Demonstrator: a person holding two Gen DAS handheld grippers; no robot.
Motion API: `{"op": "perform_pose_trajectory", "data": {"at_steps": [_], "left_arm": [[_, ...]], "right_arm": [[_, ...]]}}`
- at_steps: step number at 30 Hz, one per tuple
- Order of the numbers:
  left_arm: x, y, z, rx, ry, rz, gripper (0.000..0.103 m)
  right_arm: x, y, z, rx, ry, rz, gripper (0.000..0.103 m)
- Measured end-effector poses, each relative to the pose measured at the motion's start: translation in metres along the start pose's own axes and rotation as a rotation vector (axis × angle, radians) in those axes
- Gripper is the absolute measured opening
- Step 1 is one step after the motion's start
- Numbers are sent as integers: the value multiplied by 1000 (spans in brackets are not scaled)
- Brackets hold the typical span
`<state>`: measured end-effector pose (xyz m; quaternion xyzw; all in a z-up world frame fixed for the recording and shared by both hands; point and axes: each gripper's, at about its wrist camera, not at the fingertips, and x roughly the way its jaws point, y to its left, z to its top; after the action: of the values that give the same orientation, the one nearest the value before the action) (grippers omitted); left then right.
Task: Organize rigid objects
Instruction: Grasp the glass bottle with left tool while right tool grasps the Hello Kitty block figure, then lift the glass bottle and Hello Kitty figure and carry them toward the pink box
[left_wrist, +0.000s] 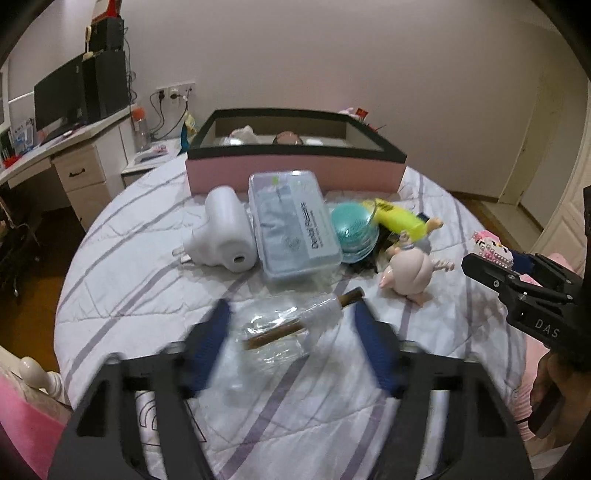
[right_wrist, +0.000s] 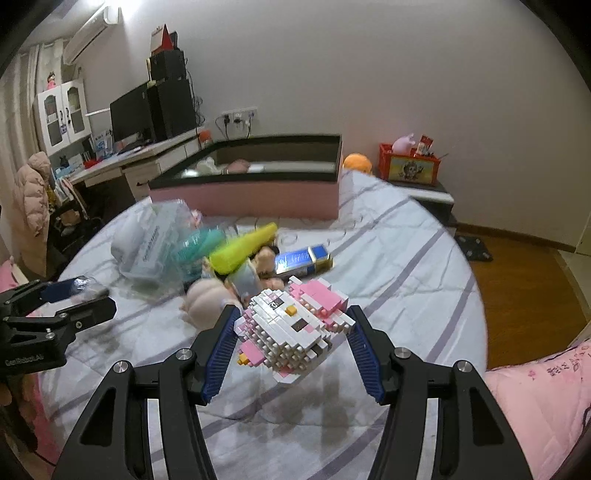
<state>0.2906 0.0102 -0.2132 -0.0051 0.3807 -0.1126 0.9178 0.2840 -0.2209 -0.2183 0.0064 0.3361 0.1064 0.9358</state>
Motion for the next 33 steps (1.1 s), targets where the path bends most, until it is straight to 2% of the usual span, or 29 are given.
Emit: {"op": "perform_pose_trajectory", "data": {"at_steps": [4, 8, 9, 11, 12, 15, 21, 22, 24, 25, 26, 33], "left_arm": [[-2, 2, 5, 3, -27, 20, 59], [9, 7, -3, -24, 30, 1, 60], [8, 8, -5, -28, 29, -1, 62], [8, 8, -8, -40, 28, -26, 84], [9, 7, -8, -42, 22, -20, 88], [12, 3, -5, -33, 13, -11, 91], [32, 0, 0, -40, 49, 14, 92], [35, 0, 0, -43, 57, 21, 91], [41, 2, -2, -44, 72, 18, 80], [41, 1, -2, -40, 68, 12, 66], [40, 1, -2, -34, 61, 8, 57], [25, 2, -1, -27, 18, -6, 56]], "right_arm": [[-11, 8, 9, -16, -33, 8, 60], [-8, 14, 11, -31, -24, 13, 60], [-7, 15, 10, -27, -19, 17, 60], [-5, 13, 6, -20, -12, 16, 60], [-4, 12, 4, -15, -8, 18, 60], [1, 10, 1, -9, 8, 22, 60], [5, 7, 0, -3, 16, 37, 60], [6, 6, 0, -1, 16, 37, 60], [7, 5, 0, 1, 18, 40, 60], [7, 3, 0, 3, 17, 39, 60], [8, 2, 1, 5, 18, 41, 60], [5, 4, 1, 10, 3, 40, 60]]}}
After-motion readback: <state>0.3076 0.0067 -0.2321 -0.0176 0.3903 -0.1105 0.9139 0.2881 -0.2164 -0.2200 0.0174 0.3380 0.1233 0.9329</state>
